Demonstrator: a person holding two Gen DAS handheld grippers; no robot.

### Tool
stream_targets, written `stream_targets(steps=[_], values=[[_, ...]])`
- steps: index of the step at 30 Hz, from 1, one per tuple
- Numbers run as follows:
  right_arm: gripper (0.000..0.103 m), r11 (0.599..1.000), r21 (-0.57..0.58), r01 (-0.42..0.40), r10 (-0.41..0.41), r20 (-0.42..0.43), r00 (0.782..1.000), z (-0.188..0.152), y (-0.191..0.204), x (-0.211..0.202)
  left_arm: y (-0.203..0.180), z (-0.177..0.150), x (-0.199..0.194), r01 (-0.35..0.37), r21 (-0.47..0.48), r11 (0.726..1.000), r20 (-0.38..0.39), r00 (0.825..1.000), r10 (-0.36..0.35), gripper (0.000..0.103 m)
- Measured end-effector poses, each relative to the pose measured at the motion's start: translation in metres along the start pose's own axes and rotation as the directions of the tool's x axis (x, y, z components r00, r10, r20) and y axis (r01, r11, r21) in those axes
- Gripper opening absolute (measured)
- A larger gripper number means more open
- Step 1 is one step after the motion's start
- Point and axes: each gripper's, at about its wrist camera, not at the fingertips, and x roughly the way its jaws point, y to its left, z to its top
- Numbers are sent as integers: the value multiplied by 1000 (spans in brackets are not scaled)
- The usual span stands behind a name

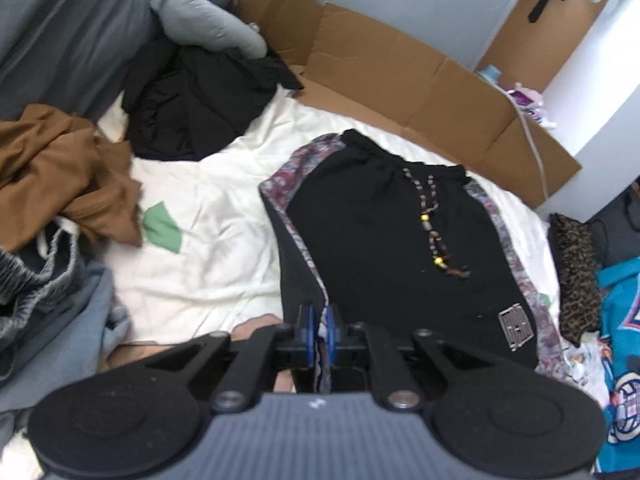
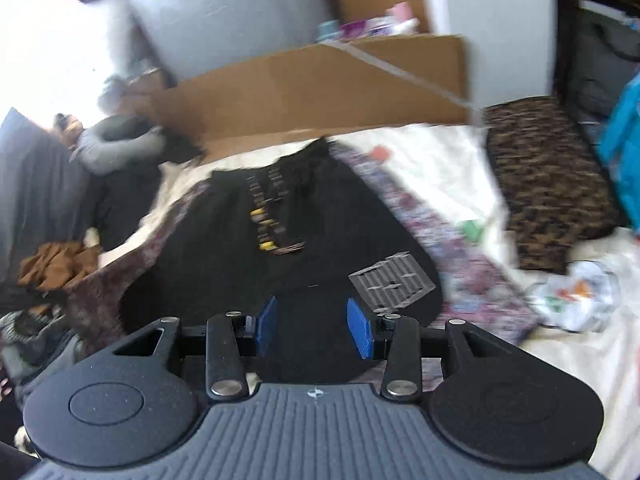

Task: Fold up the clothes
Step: 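Move the right gripper beside the left gripper and grasp the panel edge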

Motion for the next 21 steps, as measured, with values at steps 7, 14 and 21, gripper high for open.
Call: stream_targets(steps=[7, 14, 21], values=[[46, 987, -74, -145, 142, -54, 988, -10, 42, 55, -9, 6, 5, 79, -25, 997, -21, 997, -79, 7], [46, 953, -140, -270, 256, -110, 960, -19, 87, 92, -32, 12, 19, 138, -32, 990, -61, 988, -140, 7], [46, 928, -151, -340, 321, -134, 937, -21, 117, 110, -56, 13, 35, 175, -32, 984, -91, 980, -177, 7]])
